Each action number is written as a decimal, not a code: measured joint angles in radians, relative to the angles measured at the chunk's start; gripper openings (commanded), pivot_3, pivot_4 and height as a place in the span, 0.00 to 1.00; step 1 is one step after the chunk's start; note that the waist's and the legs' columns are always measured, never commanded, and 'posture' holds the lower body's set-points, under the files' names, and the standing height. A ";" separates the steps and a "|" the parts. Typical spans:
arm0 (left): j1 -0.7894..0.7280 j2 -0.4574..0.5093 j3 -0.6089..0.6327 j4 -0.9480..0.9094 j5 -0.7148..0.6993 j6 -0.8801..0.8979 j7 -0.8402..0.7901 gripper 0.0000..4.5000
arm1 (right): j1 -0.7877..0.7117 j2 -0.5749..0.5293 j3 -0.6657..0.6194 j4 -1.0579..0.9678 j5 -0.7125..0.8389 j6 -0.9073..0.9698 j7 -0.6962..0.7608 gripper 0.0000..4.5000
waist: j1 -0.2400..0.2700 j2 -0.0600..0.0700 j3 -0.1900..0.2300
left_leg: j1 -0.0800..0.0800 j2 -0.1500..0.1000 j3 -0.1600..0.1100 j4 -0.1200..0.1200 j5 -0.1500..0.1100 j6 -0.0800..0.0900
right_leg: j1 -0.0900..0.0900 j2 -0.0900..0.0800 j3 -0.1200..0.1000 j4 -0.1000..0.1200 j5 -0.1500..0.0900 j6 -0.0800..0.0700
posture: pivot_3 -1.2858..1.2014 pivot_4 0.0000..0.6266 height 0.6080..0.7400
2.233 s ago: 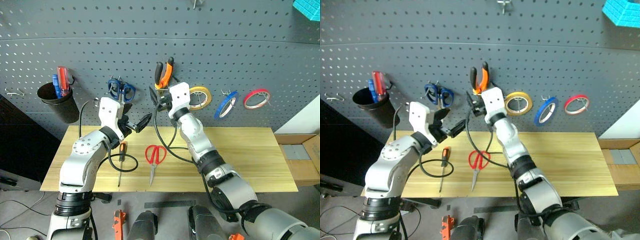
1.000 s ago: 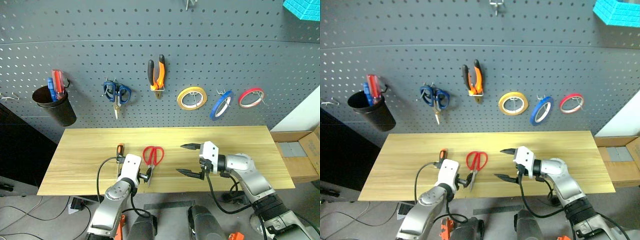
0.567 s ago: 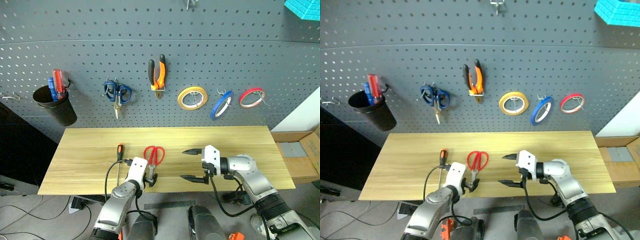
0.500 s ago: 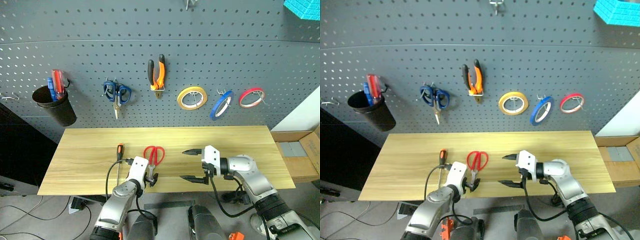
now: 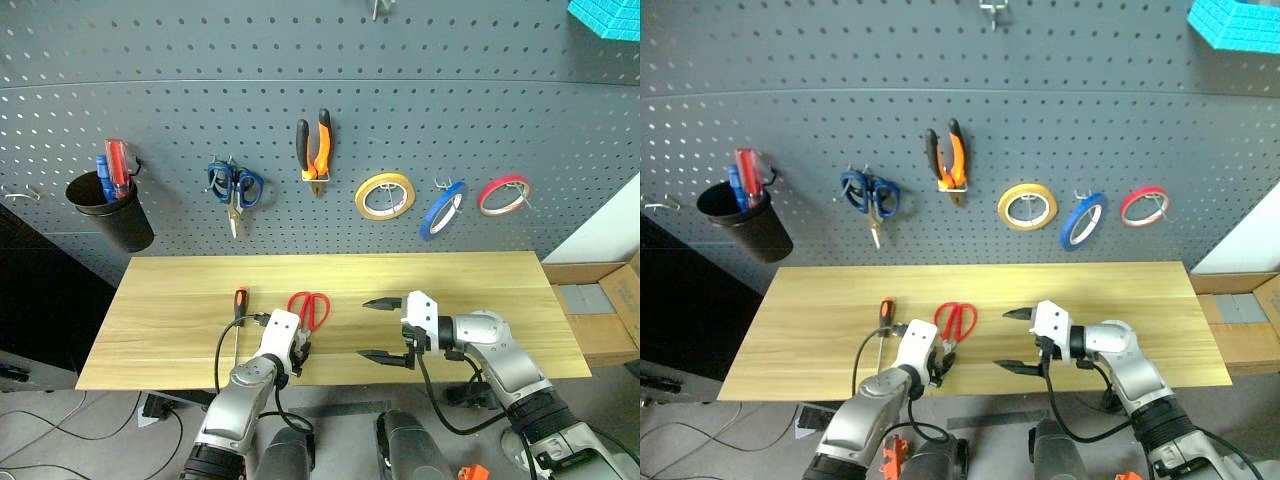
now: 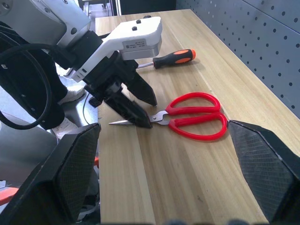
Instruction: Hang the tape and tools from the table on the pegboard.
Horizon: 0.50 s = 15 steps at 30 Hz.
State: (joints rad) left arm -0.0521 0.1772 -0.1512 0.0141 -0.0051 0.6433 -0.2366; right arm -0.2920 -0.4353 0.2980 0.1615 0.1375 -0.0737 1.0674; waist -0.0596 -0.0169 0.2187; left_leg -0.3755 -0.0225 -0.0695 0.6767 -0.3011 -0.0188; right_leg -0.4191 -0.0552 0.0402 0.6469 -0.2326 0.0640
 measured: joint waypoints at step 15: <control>-0.011 0.011 0.010 0.020 0.000 -0.031 -0.002 0.05 | -0.024 0.010 -0.001 0.035 -0.001 -0.012 0.002 1.00 | 0.001 0.000 0.000 | 0.000 0.000 0.000 0.000 0.000 0.000 | 0.000 0.000 0.000 0.000 0.000 0.000 | 0.48 0.32 1.00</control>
State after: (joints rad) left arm -0.0635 0.1882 -0.1415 0.0341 -0.0054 0.6121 -0.2383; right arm -0.3163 -0.4250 0.2971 0.1965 0.1367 -0.0855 1.0689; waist -0.0584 -0.0166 0.2182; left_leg -0.3752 -0.0225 -0.0697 0.6766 -0.3011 -0.0190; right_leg -0.4191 -0.0552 0.0402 0.6469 -0.2326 0.0640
